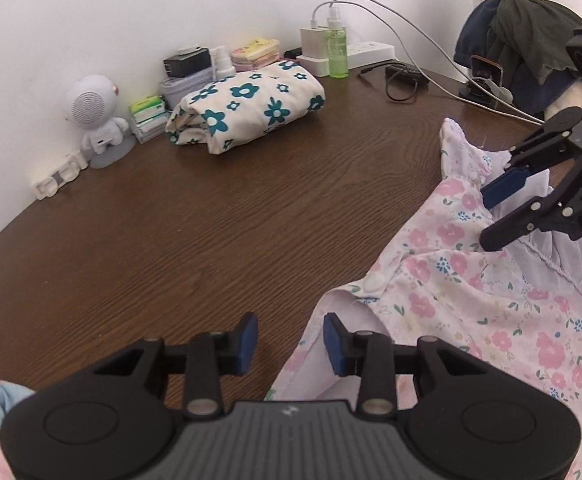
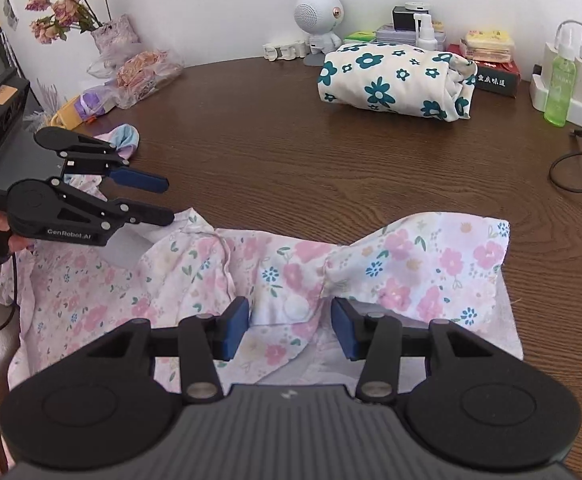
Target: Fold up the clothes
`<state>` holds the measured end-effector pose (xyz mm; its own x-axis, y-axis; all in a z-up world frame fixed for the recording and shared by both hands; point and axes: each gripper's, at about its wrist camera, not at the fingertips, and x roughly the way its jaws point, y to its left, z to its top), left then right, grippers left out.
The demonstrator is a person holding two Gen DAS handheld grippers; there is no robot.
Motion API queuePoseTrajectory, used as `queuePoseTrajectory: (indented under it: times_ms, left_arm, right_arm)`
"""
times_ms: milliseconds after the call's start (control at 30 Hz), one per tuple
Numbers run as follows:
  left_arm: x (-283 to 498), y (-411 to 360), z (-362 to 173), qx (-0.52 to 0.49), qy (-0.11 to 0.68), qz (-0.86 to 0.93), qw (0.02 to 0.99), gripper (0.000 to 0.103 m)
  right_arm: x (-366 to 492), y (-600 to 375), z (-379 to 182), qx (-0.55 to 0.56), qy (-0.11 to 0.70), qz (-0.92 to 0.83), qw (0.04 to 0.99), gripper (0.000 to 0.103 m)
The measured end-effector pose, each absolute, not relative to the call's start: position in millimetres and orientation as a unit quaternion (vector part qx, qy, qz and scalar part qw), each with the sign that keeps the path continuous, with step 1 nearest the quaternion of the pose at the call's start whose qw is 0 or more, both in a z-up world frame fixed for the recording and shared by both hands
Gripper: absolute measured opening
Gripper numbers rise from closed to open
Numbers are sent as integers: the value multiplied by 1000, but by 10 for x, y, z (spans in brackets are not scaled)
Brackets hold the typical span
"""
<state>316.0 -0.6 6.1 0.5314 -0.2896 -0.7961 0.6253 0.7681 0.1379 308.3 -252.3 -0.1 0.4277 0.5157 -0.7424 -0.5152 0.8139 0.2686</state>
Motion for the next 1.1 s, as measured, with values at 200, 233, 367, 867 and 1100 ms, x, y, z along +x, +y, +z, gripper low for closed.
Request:
queuePoseTrajectory:
  times_ms: [200,233,367,867,1100]
  left_arm:
    - [3213,-149,30,247,397,-310,828,33]
    - [3220,-169,26,253,395,-316,824,33]
    - [3251,-251,7,275,390,-341,810,22]
    - [2819,-531,213,441,162,-225,854,0]
    - [2945,-624,-142,486,192,-157,838,6]
  right_arm:
    - [3131,-2594,-76,48,434,315,843,37]
    - [3132,-2605,-82,53,434,317,842,34]
    - [3116,-2623,-83,60,427,329,840,31]
    - [3111,-2642,238,71,373,300,875,16]
    - [3478,-2778,103,157,378,213,887,24]
